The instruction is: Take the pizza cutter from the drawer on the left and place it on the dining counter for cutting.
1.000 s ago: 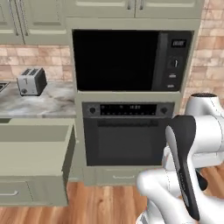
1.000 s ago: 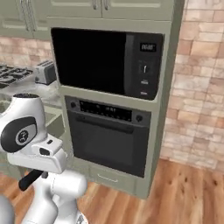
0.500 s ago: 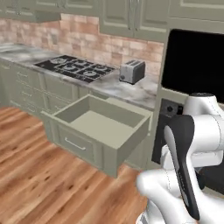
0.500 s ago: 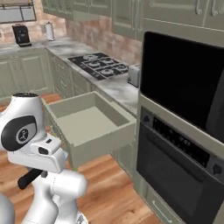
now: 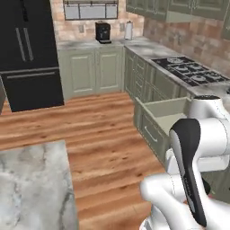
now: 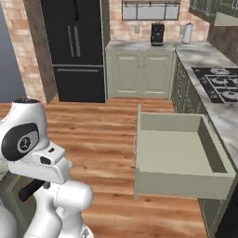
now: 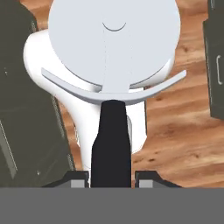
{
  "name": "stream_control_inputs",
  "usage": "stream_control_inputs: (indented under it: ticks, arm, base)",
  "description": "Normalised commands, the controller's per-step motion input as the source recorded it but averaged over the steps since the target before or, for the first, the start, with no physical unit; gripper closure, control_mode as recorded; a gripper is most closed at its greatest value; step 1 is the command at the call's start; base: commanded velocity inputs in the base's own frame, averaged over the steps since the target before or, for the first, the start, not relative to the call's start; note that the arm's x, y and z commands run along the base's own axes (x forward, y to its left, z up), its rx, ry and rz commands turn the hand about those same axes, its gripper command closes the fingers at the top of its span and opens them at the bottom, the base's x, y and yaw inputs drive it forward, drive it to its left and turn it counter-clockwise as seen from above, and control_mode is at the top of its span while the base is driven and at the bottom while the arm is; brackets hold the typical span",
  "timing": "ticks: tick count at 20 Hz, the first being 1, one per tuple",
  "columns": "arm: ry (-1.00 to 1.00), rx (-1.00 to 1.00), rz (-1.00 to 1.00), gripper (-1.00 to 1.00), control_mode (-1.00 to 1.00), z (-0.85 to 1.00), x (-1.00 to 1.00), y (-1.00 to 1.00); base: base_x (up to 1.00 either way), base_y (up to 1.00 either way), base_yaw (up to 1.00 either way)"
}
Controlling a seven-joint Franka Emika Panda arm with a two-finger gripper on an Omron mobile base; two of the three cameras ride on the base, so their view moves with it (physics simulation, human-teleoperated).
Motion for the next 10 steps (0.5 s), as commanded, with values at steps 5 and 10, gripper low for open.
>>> stream_control_inputs:
  ticks: [5, 10]
  arm:
    - [0.0, 0.0, 0.0, 1.0, 1.0, 0.0, 0.0, 0.0]
    - [0.0, 0.0, 0.0, 1.0, 1.0, 0.0, 0.0, 0.0]
  base:
    - [0.0, -0.13, 0.99]
    - [0.0, -0.2, 0.97]
